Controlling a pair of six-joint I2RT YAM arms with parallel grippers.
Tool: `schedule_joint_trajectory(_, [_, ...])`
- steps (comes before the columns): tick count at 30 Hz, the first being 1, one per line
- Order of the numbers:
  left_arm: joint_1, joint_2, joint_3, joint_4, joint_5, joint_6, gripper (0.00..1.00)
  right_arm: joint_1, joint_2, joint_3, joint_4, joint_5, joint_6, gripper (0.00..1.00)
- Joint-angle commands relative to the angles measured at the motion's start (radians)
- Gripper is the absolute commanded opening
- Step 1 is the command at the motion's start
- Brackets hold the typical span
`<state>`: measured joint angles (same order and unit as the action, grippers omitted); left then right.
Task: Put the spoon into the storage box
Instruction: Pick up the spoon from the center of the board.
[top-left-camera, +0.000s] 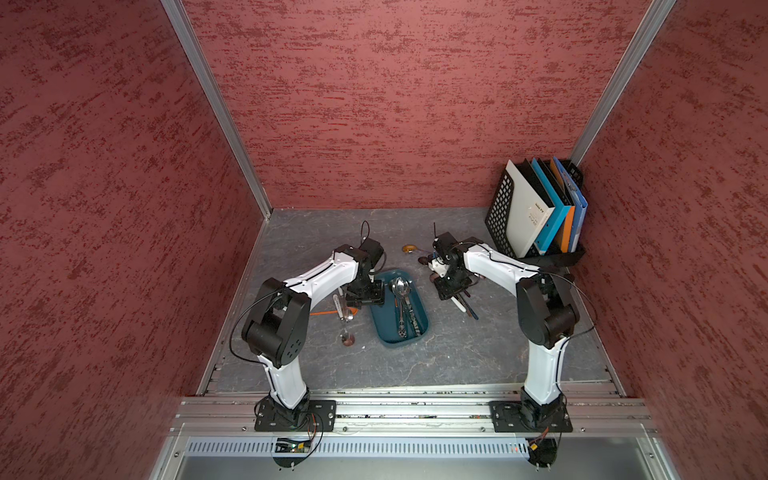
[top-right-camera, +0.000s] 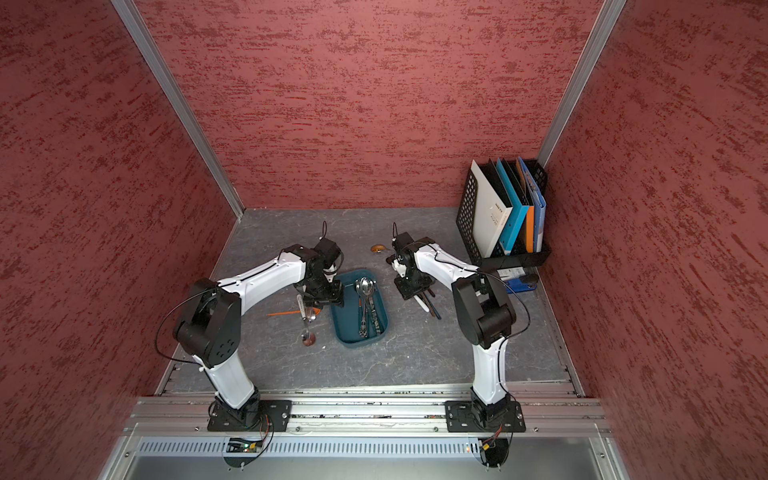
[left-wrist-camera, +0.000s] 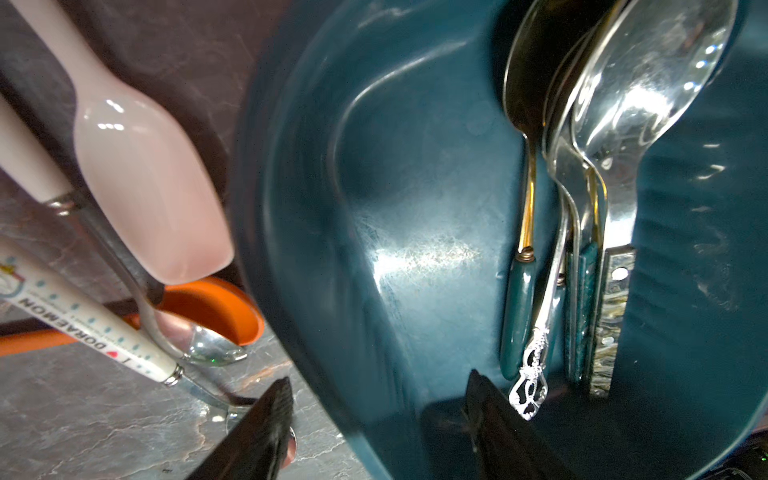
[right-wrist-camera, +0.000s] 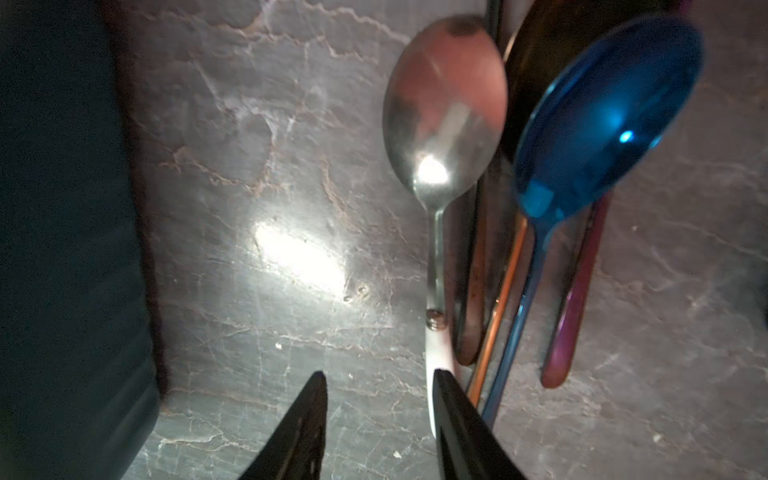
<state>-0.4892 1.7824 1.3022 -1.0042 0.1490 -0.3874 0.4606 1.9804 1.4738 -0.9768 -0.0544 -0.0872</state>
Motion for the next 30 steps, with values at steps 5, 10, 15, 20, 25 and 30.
schedule_joint_trajectory(5, [-0.006, 0.028, 0.023, -0.014, -0.014, 0.003, 0.68, -0.012, 0.028, -0.020, 0.050, 0.054, -0.005, 0.43])
schedule_joint_trajectory(10, [-0.006, 0.036, 0.026, -0.019, -0.016, 0.012, 0.66, -0.014, 0.027, -0.034, 0.059, 0.067, 0.001, 0.41])
schedule_joint_trajectory(15, [-0.006, 0.046, 0.029, -0.020, -0.021, 0.022, 0.66, -0.014, 0.042, -0.042, 0.063, 0.052, 0.007, 0.39])
schedule_joint_trajectory(20, [-0.006, 0.048, 0.028, -0.020, -0.028, 0.033, 0.65, -0.015, 0.046, -0.050, 0.064, 0.044, 0.014, 0.32])
schedule_joint_trajectory(25, [-0.005, 0.062, 0.035, -0.020, -0.030, 0.050, 0.64, -0.014, 0.049, -0.059, 0.063, 0.035, 0.016, 0.25])
schedule_joint_trajectory(30, [-0.004, 0.080, 0.055, -0.020, -0.030, 0.069, 0.63, -0.013, 0.052, -0.071, 0.062, 0.015, 0.023, 0.18])
